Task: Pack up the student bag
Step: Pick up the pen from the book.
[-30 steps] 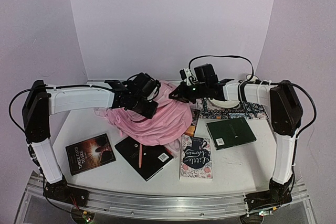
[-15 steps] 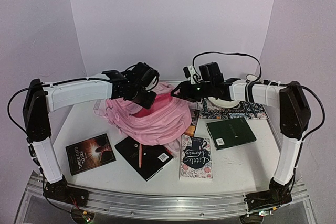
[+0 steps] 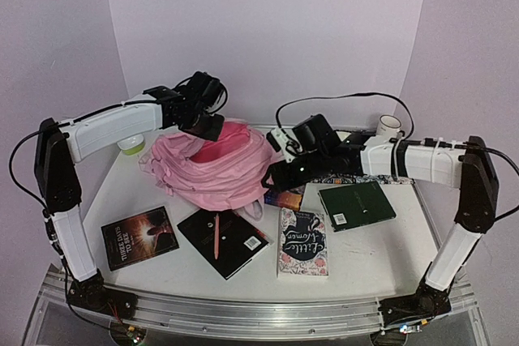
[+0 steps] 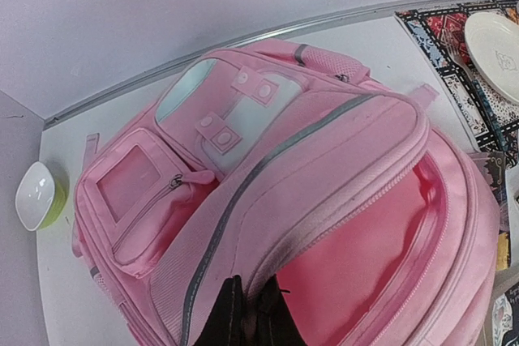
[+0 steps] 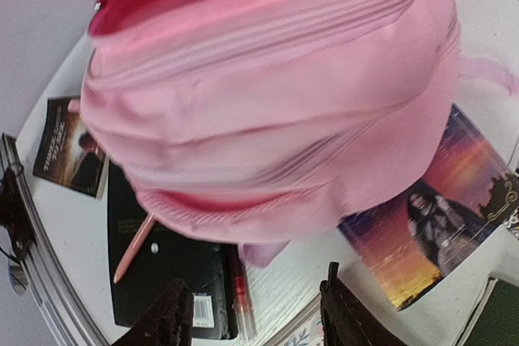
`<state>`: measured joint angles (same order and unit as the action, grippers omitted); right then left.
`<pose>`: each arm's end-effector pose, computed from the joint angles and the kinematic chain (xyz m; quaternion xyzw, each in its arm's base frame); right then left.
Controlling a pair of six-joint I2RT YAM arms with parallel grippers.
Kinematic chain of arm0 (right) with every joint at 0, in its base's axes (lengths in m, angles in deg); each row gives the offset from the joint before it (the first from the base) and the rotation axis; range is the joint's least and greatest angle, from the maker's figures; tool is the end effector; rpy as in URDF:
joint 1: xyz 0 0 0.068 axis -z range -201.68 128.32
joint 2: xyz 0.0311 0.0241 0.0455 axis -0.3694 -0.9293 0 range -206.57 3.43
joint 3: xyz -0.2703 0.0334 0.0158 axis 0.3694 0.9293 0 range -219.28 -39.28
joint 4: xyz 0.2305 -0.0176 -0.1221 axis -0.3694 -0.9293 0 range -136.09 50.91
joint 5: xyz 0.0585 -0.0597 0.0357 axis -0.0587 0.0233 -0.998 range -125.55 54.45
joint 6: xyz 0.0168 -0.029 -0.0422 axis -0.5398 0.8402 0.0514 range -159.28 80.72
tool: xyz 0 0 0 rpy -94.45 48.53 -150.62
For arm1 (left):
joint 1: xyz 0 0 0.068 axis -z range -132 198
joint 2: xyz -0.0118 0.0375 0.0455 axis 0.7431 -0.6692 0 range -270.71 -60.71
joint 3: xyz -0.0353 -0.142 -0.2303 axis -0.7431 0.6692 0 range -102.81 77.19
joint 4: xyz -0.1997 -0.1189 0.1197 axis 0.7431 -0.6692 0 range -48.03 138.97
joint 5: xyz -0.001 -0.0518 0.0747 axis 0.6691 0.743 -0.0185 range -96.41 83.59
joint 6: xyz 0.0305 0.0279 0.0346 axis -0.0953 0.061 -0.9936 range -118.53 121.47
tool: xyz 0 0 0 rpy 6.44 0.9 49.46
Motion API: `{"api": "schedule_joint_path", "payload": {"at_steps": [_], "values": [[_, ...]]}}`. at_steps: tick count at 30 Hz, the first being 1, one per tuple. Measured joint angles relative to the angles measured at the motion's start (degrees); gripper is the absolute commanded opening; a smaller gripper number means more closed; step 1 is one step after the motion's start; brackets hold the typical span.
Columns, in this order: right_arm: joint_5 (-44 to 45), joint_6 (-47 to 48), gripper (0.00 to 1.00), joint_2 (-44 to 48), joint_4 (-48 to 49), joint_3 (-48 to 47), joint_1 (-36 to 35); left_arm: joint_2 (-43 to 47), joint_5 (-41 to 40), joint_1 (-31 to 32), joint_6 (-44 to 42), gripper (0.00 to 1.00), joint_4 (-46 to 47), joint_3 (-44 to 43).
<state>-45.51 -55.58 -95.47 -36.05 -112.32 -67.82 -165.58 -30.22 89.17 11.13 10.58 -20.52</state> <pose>0.2783 0.2984 0.2791 -0.2601 0.7896 0.3475 0.4338 0.3202 -0.2610 0.3217 0.1709 0.8929 0.0136 0.4163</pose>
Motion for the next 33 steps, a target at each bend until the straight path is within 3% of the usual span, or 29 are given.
{"api": "schedule_joint_path", "payload": {"at_steps": [12,25,29,33], "values": [[9.12,-1.59,0.60,-8.92,-3.14,-3.15,-14.63,-4.32,1.42,0.15,4.53,0.00,-0.55,-1.70],[19.16,-8.02,0.67,-23.41,-0.01,-14.07,-21.52,-4.32,3.20,0.13,5.37,0.00,-0.57,-1.70],[20.94,-8.03,0.64,-27.18,0.52,-17.95,-22.61,-4.32,3.54,0.13,5.40,0.00,-0.57,-1.68],[23.74,-7.74,0.53,-29.77,-0.20,-20.00,-23.34,-4.32,4.09,0.13,5.41,0.00,-0.57,-1.68]]}}
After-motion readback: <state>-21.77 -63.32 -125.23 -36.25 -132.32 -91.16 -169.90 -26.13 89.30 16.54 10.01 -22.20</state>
